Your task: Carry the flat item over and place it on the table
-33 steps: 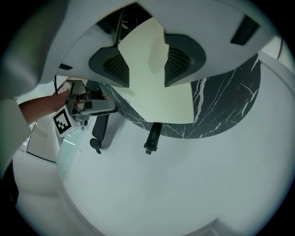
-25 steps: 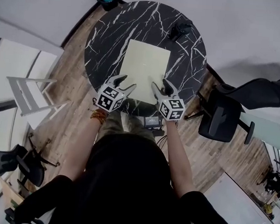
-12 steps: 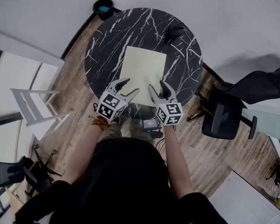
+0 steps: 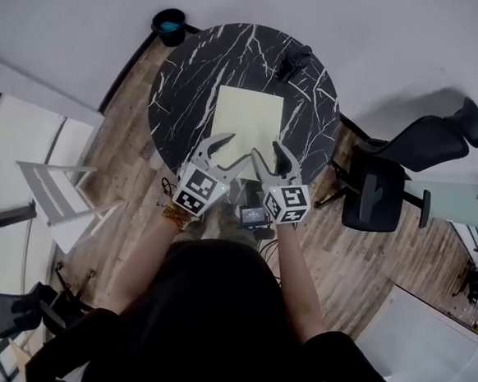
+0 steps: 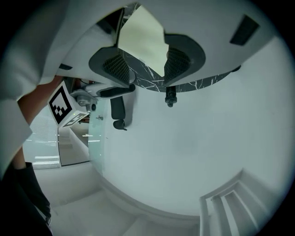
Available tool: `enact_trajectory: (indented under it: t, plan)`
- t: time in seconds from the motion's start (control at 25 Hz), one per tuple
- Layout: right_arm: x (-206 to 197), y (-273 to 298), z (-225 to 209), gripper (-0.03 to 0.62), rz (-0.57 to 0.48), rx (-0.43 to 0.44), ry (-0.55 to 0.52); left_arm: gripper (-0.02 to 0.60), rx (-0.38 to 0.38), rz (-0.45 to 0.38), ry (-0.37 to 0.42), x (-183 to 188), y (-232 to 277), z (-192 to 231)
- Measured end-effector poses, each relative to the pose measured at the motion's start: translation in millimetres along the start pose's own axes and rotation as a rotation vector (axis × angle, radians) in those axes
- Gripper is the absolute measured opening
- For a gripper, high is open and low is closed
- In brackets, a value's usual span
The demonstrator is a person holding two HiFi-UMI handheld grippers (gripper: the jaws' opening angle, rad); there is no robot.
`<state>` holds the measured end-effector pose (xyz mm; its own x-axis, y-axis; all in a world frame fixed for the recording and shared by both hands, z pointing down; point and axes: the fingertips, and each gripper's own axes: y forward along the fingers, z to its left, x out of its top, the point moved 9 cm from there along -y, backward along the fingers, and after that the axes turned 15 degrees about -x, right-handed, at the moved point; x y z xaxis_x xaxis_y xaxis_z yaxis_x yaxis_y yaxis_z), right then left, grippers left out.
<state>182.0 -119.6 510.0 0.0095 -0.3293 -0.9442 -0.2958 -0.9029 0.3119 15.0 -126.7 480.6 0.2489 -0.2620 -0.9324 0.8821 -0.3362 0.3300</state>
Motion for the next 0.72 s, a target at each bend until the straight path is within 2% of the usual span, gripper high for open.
enact_trajectory:
  t: [0.12,0.4,0.64,0.72]
  plan:
    - [10,-11,18,0.241,-0.039,-0.022,-0.025,0.242,0.003,-0.051,-0.002,3,-17,-2]
    - [33,-38,54,0.241,-0.137,-0.071,-0.064,0.216,-0.007,-0.106,0.033,6,-51,-14]
    - [45,-59,78,0.238,-0.208,-0.105,-0.115,0.149,0.017,-0.155,0.073,6,-72,-22]
    - [48,-66,83,0.19,-0.229,-0.12,-0.127,0.122,0.026,-0.169,0.088,7,-78,-25]
